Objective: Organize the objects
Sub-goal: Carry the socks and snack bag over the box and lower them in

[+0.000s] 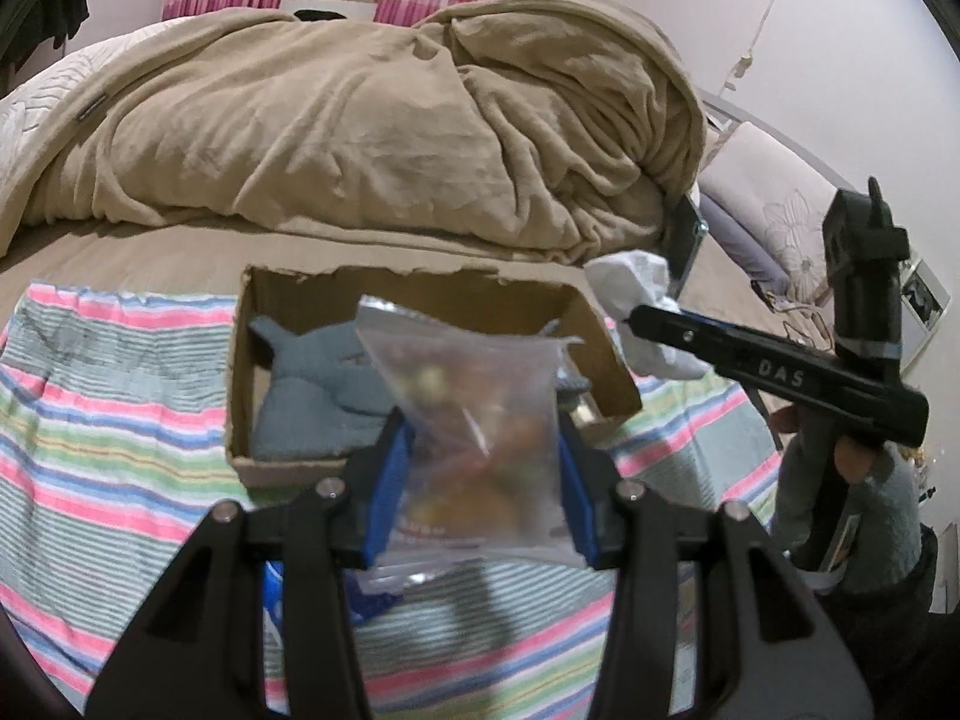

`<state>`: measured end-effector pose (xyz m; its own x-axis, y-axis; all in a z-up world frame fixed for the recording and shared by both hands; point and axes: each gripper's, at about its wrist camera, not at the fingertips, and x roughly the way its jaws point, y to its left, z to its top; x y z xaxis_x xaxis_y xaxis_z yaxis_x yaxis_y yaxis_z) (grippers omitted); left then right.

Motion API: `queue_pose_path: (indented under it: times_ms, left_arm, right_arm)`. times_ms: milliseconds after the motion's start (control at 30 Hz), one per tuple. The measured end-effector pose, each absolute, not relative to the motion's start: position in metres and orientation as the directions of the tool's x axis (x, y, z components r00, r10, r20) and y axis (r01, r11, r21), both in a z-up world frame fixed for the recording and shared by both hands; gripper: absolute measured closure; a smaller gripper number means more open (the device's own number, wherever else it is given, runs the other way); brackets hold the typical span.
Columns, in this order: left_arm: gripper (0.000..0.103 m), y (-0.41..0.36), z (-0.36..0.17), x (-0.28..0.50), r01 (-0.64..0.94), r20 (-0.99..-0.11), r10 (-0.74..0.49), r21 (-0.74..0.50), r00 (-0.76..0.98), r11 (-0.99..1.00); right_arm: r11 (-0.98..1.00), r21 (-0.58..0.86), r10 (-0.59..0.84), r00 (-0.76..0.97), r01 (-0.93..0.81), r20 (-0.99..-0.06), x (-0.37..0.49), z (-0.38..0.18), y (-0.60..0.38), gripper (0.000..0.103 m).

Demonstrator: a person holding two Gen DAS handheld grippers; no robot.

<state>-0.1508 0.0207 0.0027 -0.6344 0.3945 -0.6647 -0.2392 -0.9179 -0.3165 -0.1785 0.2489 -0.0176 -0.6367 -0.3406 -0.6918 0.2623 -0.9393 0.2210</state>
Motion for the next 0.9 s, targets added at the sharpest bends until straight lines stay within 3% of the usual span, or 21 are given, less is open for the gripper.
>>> queue_pose_path:
  times_ms: [467, 900]
  left_arm:
    - [0.056, 0.020, -0.001, -0.174, -0.248, -0.653, 0.407, -0.326, -0.639, -0.912]
    - [0.056, 0.036, -0.009, -0.186, -0.258, -0.674, 0.409, -0.318, -0.615, -0.912]
  right_arm:
    - [-0.924, 0.357, -0.359, -0.624, 0.135, -0.694, -0.214, -0.044, 0.261, 0.060]
    - [-0.961, 0.255, -0.268, -0.609, 0.111, -0.746, -0.215, -0.069, 0.270, 0.053]
